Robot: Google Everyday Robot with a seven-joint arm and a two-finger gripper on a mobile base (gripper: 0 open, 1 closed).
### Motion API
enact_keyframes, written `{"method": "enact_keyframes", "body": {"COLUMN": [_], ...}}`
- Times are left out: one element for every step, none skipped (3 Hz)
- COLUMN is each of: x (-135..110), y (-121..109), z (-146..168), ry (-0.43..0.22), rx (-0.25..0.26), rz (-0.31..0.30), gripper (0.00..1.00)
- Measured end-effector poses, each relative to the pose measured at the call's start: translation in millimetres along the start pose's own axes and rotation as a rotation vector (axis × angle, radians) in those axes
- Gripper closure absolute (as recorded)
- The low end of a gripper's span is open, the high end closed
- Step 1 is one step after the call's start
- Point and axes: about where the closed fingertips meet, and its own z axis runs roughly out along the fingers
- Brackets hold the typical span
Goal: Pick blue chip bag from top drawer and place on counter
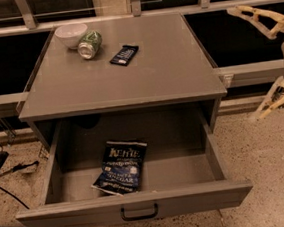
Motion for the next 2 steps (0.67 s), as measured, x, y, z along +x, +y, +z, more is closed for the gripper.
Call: {"method": "enact_keyframes", "body": {"x": [-6.4,-12.5], "y": [3.0,9.5], "z": [-0.6,15.7], "ry": [0.005,-0.036], "rx": [0.022,0.079], "rz": [-0.048,-0.112], "gripper": [0.0,0.0]}}
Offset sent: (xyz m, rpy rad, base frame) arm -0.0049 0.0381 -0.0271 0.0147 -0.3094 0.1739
